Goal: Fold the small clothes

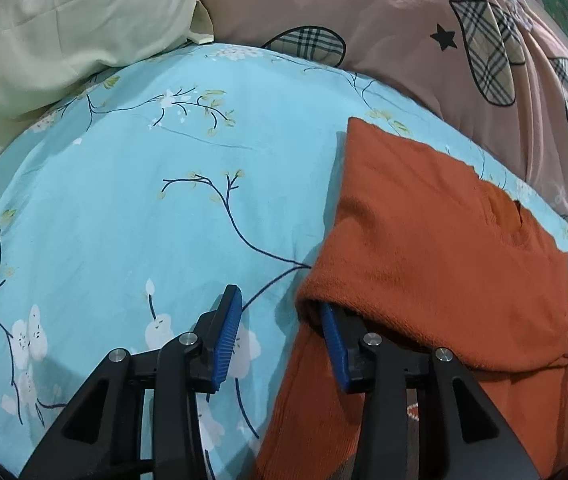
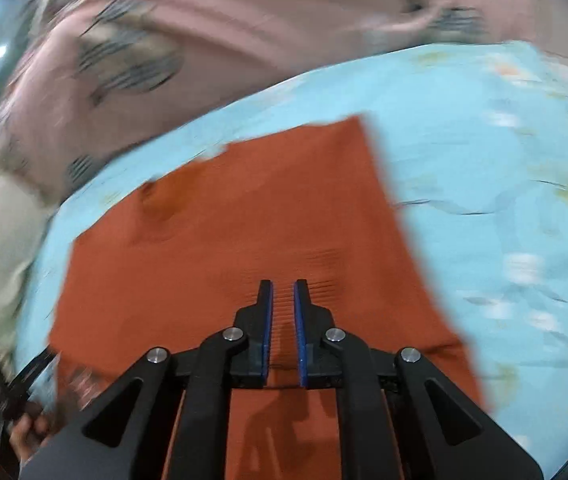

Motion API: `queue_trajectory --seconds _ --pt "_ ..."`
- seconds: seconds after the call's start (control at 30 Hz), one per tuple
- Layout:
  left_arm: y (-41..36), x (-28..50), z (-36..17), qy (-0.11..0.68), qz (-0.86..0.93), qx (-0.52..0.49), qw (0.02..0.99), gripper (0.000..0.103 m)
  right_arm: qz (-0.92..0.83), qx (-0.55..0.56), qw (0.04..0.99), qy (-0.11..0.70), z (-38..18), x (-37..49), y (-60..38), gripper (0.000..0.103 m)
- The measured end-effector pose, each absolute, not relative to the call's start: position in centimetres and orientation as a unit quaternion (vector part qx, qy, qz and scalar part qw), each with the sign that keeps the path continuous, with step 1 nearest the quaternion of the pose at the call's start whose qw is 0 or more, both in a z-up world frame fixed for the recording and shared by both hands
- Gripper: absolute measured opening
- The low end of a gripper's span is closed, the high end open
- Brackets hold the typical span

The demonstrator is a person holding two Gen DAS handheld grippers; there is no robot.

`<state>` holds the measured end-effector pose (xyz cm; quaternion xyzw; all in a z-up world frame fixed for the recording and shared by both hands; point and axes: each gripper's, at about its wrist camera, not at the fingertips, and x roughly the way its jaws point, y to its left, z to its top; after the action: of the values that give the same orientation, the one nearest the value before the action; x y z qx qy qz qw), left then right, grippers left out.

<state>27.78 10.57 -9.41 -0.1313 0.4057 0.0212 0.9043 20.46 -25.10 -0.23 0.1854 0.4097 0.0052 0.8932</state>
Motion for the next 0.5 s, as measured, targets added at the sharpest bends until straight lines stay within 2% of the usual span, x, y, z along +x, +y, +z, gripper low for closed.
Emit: queue_trajectory --seconds 0.1,0.2,0.23,0.27,0.4,0.5 --pt "10.3 27.9 -9.3 0.413 0.025 -0.116 0.903 0.042 0.002 0.144 0.878 0.457 -2.6 22.3 -23.5 0.018" --pt "10.4 27.8 -9.1 0.424 0.024 -0.103 0.9 0.042 -0.014 0.164 0.879 0.448 -3.5 22.1 -25.3 0.01" --pt "10.6 27.6 -9.1 0.429 0.031 -0.094 0.898 0.042 -0.027 0.168 0.877 0.449 -3.4 21.8 -25.8 0.004" --pt "10.8 27.4 -9.0 0.432 0.039 -0.079 0.898 0.04 -0.04 0.167 0.878 0.447 -3.0 21.5 -26.0 0.004" --pt "12.0 25.9 -8.8 0.441 0.03 -0.058 0.895 0.04 -0.032 0.176 0.889 0.421 -1.3 19.2 -26.1 0.012" --pt "12.5 24.0 -8.3 0.443 -0.003 -0.075 0.893 0.041 -0.021 0.175 0.897 0.406 0.0 16.2 -25.8 0.024"
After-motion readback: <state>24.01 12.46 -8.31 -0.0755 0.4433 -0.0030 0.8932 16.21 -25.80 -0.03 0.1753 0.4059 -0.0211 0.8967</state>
